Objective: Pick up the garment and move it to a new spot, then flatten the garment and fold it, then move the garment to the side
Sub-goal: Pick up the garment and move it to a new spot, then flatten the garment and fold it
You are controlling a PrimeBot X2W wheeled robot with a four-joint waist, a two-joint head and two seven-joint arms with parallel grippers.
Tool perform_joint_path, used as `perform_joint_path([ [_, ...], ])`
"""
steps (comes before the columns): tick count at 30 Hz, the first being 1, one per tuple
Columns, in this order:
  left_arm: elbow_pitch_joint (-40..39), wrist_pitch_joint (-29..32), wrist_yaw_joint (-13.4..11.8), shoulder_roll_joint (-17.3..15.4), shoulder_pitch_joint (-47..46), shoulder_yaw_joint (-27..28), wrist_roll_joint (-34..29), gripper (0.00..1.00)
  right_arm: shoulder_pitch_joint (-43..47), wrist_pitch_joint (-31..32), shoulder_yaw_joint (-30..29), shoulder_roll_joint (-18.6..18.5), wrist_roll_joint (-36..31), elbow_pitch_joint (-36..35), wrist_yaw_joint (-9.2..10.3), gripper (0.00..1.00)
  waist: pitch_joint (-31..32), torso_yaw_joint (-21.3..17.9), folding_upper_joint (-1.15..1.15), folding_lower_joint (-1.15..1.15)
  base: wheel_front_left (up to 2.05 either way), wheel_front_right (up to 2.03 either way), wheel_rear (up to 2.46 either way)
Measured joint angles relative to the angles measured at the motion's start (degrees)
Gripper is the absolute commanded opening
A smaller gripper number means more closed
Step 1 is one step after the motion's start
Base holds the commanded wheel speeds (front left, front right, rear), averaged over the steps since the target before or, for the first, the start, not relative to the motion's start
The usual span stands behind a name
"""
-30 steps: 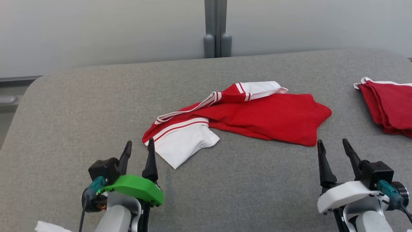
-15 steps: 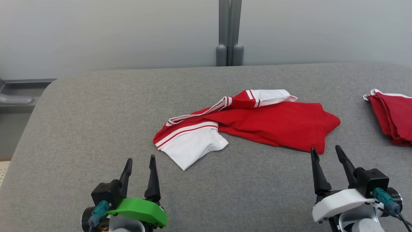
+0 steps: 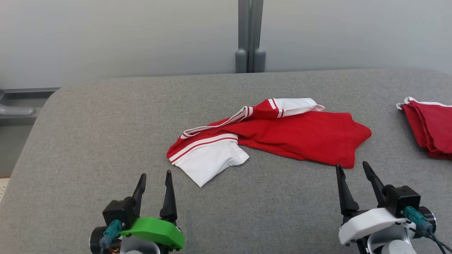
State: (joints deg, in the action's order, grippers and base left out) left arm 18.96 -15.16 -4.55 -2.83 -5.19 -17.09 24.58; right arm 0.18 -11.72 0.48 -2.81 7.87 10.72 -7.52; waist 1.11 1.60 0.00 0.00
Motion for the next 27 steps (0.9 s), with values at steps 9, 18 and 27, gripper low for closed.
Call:
perform_joint_path([
  [9,1.1,0.0,0.0,0.0,0.0,1.0,-0.4,1.0,-0.4,0.0,-0.2,0.0,-0.7,0.2,0.0,1.0,-0.6,-0.3,0.0,0.0,0.0,0.0,0.0],
  [18,10.0,2.7,1.4,0.0,-5.5,-2.4,0.2,1.0,-1.8,0.0,0.8,0.0,-0.9,-0.6,0.0,1.0,-3.4,-1.7,0.0,0.0,0.0,0.0,0.0],
  [27,19.5,6.4,1.5,0.1,-12.5,-4.9,4.6,1.0,-3.8,0.1,1.9,0.0,-1.0,-0.7,0.0,1.0,-7.0,-5.0,0.0,0.0,0.0,0.0,0.0],
])
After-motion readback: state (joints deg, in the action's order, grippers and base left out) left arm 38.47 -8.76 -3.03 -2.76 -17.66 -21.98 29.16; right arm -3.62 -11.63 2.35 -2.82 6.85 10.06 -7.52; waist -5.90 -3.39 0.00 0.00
